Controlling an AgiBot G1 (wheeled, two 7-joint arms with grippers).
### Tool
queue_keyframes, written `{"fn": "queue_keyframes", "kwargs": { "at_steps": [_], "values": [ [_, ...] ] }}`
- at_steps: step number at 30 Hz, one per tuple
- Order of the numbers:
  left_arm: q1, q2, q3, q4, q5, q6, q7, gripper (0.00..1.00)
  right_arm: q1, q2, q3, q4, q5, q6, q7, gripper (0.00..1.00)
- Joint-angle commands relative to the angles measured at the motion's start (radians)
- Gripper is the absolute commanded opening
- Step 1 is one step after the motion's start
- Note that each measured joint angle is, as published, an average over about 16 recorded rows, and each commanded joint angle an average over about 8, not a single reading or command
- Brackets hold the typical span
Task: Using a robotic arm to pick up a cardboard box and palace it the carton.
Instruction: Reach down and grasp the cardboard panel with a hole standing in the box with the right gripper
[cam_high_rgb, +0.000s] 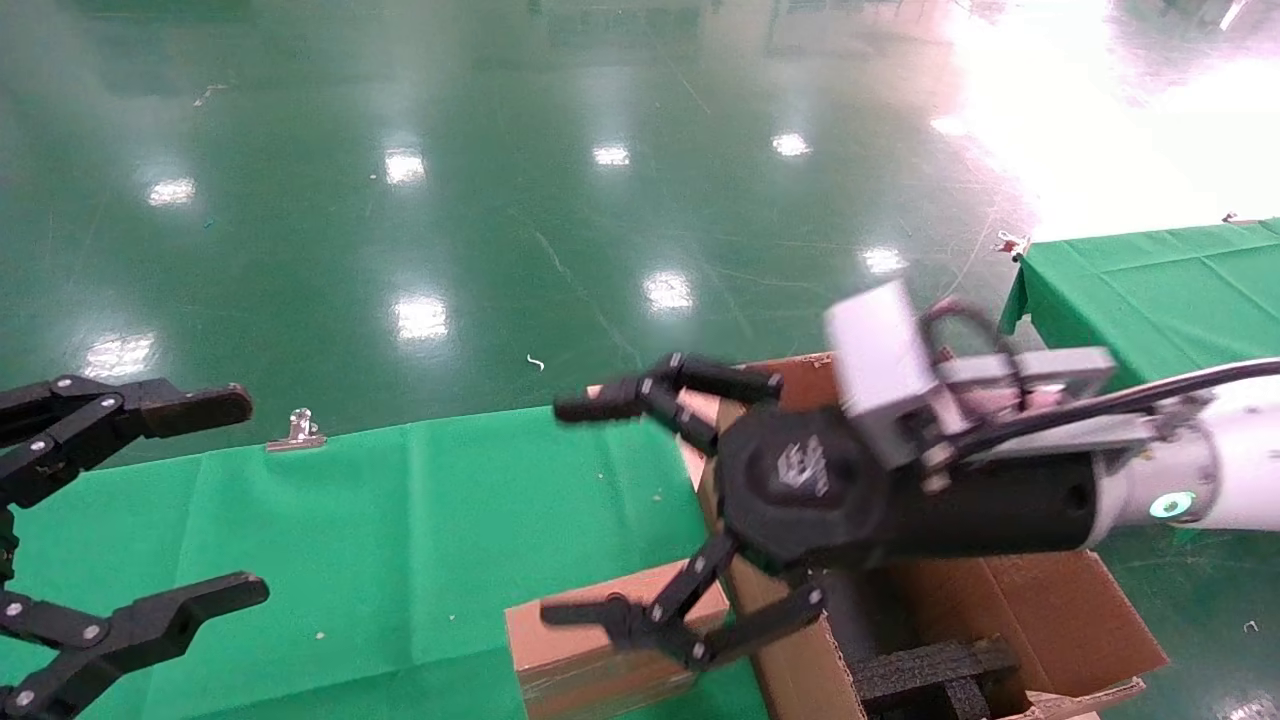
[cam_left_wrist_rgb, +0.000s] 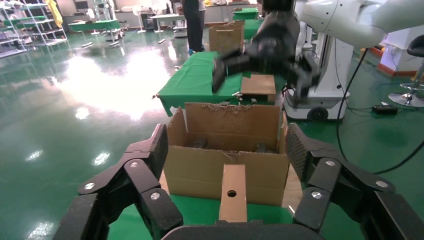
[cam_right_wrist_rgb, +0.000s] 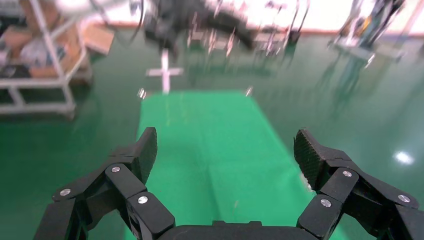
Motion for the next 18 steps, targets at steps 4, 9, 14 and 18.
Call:
{"fn": "queue_keyframes", "kwargs": {
  "at_steps": [4, 9, 14, 18],
  "values": [
    [0.000, 0.000, 0.000, 0.000, 0.000, 0.000, 0.000, 0.00, 0.075, -0.021, -0.068, -0.012, -0.122, -0.029, 0.039, 1.00],
    [0.000, 0.000, 0.000, 0.000, 0.000, 0.000, 0.000, 0.00, 0.180, -0.071, -0.169, -0.029, -0.264, -0.061, 0.063, 1.00],
    [0.000, 0.000, 0.000, 0.000, 0.000, 0.000, 0.000, 0.00, 0.268, -0.121, -0.290, -0.053, -0.360, -0.072, 0.063, 1.00],
    [0.000, 0.000, 0.000, 0.000, 0.000, 0.000, 0.000, 0.00, 0.327, -0.152, -0.386, -0.079, -0.409, -0.073, 0.050, 1.00]
  ]
}}
